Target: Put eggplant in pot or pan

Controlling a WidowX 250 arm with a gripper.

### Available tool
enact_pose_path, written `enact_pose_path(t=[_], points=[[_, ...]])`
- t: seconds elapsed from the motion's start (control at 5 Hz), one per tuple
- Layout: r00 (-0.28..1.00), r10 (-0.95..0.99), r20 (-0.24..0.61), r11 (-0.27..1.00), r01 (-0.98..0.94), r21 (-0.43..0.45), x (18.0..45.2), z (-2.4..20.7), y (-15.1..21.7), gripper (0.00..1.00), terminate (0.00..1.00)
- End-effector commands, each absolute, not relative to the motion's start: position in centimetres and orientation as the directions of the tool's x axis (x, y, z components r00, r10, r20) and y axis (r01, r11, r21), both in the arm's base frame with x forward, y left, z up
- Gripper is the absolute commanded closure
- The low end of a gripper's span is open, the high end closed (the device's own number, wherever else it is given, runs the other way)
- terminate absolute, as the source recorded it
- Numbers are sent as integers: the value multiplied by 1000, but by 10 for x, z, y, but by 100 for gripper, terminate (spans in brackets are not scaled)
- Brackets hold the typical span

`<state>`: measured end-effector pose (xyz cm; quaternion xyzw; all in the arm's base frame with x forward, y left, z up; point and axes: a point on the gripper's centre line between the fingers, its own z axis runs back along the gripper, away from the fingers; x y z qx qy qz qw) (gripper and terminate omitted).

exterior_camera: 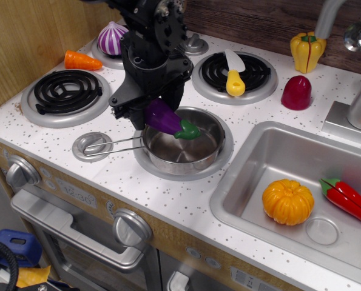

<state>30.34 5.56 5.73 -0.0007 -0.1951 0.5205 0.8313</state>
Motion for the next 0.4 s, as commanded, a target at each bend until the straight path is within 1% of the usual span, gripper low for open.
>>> enact_pose_path(t=[0.0, 0.2], points=[[381, 859, 341, 471, -850, -237, 305, 64, 57, 0, 0], [381, 859, 341, 471, -850, -237, 305, 64, 57, 0, 100]])
